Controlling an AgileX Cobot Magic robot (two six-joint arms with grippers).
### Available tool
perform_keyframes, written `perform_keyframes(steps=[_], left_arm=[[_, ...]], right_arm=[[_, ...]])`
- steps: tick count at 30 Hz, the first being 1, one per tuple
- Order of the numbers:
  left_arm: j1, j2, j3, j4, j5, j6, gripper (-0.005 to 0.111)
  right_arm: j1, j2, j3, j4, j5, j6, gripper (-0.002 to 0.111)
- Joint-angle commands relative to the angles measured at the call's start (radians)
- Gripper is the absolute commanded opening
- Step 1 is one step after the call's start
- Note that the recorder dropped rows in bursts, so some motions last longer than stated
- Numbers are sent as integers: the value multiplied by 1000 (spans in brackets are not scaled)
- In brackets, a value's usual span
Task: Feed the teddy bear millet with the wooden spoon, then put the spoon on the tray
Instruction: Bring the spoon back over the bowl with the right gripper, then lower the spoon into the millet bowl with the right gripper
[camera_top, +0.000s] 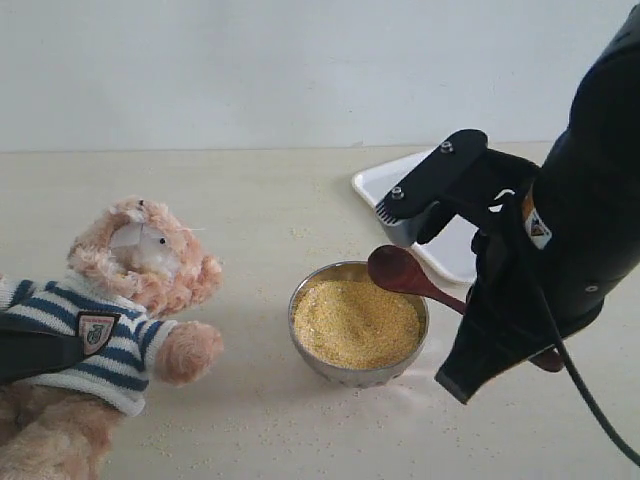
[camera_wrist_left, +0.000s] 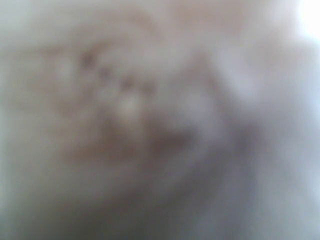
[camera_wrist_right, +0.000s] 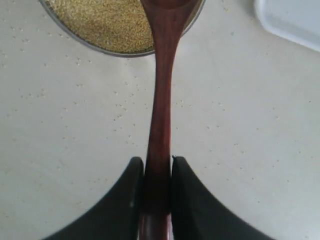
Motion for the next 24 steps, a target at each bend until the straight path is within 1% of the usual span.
perform_keyframes(steps=[1,5,9,15,20,24], left_arm=[[2,-1,-1,-18,24,4,5],[2,-1,-1,-18,24,4,5],[2,-1,-1,-18,24,4,5],[2,-1,-1,-18,24,4,5],[2,-1,-1,-18,24,4,5],[2,-1,-1,-18,24,4,5]], right_arm=[[-7,-8,5,-57,9,-114,0],[0,19,-28,-139,25,-135,0],[31,94,-89,-226,92,-143,0],[125,211,-147,-372,191,-141,0],[192,282,-151,-470,193,-126,0],[218,329,-151,-535,193,-107,0]])
